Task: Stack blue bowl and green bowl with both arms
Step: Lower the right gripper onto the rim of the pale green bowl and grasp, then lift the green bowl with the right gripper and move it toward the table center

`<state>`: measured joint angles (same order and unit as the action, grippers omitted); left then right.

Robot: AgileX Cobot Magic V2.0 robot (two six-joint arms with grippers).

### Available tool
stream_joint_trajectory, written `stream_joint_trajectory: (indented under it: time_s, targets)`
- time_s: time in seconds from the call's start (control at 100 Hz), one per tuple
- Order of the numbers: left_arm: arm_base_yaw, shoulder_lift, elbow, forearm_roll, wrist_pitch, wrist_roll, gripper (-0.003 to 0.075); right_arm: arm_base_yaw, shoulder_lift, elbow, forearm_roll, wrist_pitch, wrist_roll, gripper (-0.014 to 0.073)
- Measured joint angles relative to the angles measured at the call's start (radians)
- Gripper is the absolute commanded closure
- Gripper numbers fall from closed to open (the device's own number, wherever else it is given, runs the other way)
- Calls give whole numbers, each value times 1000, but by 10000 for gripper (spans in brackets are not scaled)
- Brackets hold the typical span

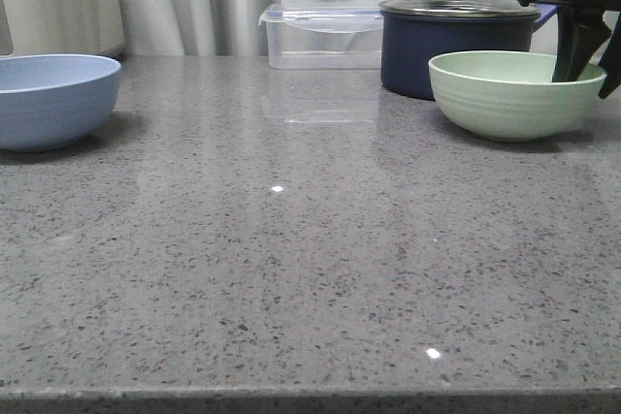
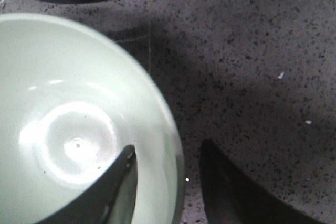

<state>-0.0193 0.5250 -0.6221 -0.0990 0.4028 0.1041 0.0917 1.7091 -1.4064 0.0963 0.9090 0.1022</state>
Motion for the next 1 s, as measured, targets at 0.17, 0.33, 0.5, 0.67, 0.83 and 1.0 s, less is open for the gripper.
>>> stream_joint_trajectory:
  time_s: [0.17,0.33,0.5,0.67,0.83,1.0]
  targets:
    - [0,0,0,1,0,0,337,0,0,0,0,0,0,612]
    - [0,0,0,1,0,0,337,0,0,0,2,0,0,671]
    - [0,0,0,1,0,0,337,0,0,0,2,0,0,673]
    - [0,0,0,1,0,0,353,7,-2,-8,18,12,0,673]
    - [0,0,0,1,0,0,355,61,-6,-10,22,27,-2,673]
    - [0,0,0,1,0,0,355,173,-6,-30,50,11,-2,673]
